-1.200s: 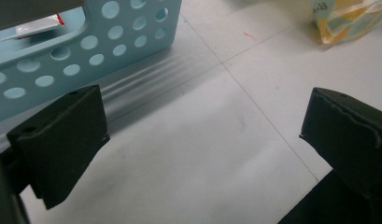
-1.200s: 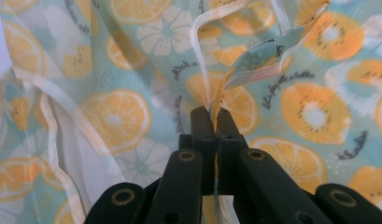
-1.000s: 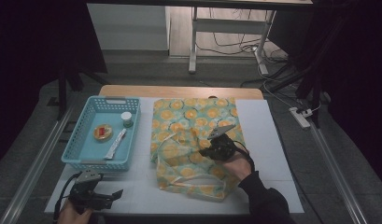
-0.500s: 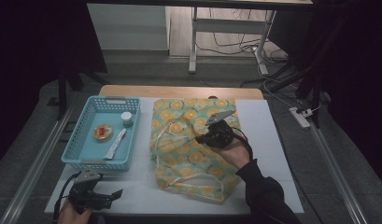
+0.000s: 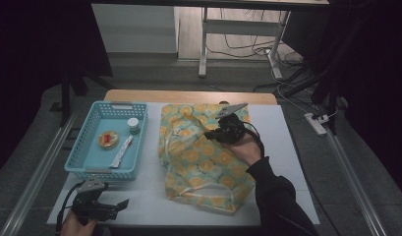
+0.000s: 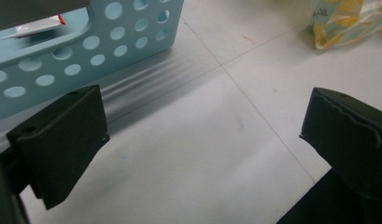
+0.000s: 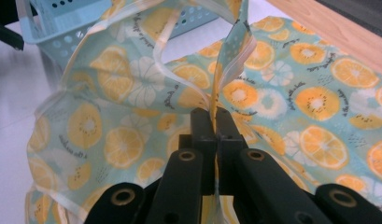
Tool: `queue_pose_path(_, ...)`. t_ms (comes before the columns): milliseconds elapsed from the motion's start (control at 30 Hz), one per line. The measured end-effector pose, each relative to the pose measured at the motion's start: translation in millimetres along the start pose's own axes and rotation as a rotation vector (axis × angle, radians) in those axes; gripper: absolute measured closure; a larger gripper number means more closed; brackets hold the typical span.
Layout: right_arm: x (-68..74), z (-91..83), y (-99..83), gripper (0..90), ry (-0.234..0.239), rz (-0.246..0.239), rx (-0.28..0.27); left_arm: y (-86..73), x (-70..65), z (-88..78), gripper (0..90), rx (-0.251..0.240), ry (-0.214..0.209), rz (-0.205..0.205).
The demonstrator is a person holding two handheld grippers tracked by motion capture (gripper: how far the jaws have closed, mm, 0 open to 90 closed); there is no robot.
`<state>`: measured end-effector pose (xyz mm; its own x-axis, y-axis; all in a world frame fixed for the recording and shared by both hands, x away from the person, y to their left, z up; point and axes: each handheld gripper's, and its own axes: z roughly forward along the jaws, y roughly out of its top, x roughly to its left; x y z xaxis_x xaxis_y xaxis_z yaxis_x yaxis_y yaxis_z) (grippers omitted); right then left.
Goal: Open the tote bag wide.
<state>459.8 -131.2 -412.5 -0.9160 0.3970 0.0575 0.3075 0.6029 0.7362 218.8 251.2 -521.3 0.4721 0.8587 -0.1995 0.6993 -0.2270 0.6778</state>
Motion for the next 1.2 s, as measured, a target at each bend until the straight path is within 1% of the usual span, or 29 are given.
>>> queue_pose_path(100,-3.6,-1.5,5.7,89.9,-0.007,-0.004,-0.003,0.0,0.1,-0.1,0.6,-0.001,0.000,-0.001)
queue_pose_path(333,-6.7,-3.3,13.7,89.8,-0.010,-0.011,-0.018,-0.1,0.2,-0.2,0.6,-0.002,-0.002,-0.001)
queue_pose_path(700,-8.2,-5.6,24.2,89.9,-0.013,-0.020,-0.036,-0.3,0.5,-0.4,0.5,-0.004,-0.004,-0.003)
queue_pose_path(933,-7.9,-5.3,28.4,89.8,-0.017,-0.026,-0.039,-0.3,0.7,-0.5,0.5,-0.004,-0.005,-0.003)
queue_pose_path(1200,-7.4,-4.2,28.1,89.8,-0.013,-0.026,-0.039,-0.7,1.1,-1.5,0.4,-0.011,-0.009,-0.007)
